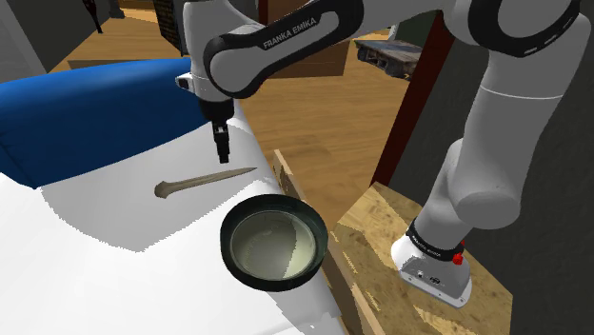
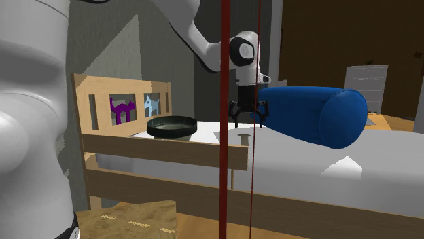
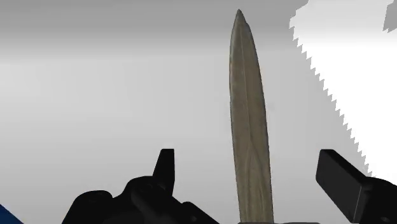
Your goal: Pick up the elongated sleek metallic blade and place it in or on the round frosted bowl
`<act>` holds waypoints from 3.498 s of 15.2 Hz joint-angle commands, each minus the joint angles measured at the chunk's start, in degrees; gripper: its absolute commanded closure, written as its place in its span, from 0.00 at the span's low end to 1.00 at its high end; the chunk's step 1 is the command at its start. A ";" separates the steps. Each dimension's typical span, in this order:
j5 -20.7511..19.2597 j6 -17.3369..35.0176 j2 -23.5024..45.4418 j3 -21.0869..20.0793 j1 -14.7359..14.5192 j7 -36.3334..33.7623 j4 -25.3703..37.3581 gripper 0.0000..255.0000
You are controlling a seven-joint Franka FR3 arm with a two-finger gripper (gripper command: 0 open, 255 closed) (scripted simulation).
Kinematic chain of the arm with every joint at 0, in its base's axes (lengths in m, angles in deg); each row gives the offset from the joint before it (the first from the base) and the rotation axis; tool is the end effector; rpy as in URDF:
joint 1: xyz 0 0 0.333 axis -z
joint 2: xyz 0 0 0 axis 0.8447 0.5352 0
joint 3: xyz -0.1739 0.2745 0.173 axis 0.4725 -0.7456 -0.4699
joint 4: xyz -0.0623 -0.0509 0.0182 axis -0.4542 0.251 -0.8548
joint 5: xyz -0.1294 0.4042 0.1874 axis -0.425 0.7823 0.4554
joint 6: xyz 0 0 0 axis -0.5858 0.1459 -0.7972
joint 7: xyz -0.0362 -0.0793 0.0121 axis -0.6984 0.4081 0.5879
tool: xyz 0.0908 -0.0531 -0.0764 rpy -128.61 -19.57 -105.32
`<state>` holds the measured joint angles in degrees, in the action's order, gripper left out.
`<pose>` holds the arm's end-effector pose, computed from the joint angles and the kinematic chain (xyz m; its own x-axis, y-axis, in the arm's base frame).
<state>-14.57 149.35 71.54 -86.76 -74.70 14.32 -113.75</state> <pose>0.5957 0.3101 0.4020 0.5102 0.8600 0.0118 0.8589 -0.5101 0.0454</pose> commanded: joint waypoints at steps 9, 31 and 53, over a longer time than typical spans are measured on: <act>-3.00 4.44 8.79 -1.62 -2.60 2.12 3.60 0.00; -3.09 4.78 9.05 -1.60 -2.58 2.10 3.52 1.00; -0.98 -10.29 3.41 -2.29 -2.27 3.86 13.15 1.00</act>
<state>-15.56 139.77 74.92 -89.05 -76.95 18.14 -101.31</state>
